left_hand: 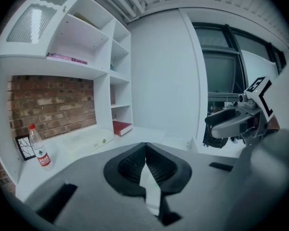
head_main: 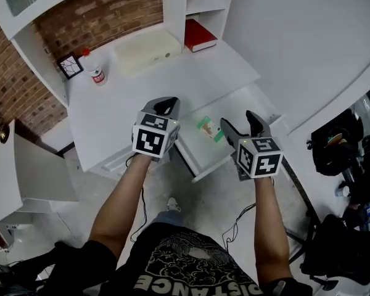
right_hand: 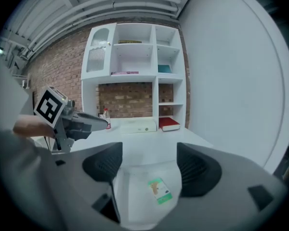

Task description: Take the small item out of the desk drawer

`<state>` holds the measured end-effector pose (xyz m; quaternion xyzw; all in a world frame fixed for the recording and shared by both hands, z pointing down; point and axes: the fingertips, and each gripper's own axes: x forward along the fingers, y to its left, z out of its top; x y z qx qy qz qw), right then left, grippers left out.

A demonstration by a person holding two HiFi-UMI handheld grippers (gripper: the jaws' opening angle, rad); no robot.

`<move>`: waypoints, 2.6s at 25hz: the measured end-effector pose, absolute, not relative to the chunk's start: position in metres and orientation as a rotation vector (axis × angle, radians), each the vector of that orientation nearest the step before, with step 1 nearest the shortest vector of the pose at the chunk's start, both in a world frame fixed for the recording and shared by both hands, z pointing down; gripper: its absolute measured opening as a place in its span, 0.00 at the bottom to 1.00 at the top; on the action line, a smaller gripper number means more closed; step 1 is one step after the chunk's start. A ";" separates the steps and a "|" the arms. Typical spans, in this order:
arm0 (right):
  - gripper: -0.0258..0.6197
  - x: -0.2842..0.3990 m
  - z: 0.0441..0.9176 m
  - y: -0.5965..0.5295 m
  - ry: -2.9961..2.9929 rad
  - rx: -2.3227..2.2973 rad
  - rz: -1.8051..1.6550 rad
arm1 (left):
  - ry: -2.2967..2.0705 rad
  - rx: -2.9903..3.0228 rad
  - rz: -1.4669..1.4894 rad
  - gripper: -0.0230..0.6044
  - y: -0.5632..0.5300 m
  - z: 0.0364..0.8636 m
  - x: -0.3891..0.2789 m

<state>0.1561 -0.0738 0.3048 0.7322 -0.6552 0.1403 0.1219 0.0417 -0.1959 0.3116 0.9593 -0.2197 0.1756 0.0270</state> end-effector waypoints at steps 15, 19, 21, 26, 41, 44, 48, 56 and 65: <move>0.62 0.154 0.386 -0.154 -1.874 1.817 0.583 | -0.611 2.888 0.567 0.05 -0.274 0.364 0.058; 0.62 0.161 0.419 -0.157 -1.848 1.730 0.630 | -0.617 2.853 0.605 0.05 -0.280 0.382 0.059; 0.62 0.165 0.435 -0.159 -1.847 1.686 0.650 | -0.635 2.842 0.610 0.05 -0.283 0.390 0.060; 0.62 0.175 0.474 -0.163 -1.860 1.578 0.709 | -0.679 2.825 0.622 0.05 -0.279 0.407 0.070; 0.66 0.194 0.587 -0.179 -1.894 1.207 0.782 | -0.913 2.711 0.695 0.05 -0.253 0.468 0.076; 0.66 0.198 0.610 -0.183 -1.870 1.146 0.776 | -0.954 2.688 0.694 0.05 -0.250 0.476 0.074; 0.66 0.207 0.633 -0.187 -1.828 1.117 0.803 | -0.993 2.664 0.686 0.05 -0.244 0.485 0.073; 0.67 0.203 0.660 -0.189 -1.795 1.060 0.818 | -1.089 2.610 0.679 0.05 -0.242 0.492 0.056; 0.63 0.204 0.668 -0.190 -1.735 1.077 0.776 | -1.148 2.567 0.665 0.05 -0.235 0.498 0.040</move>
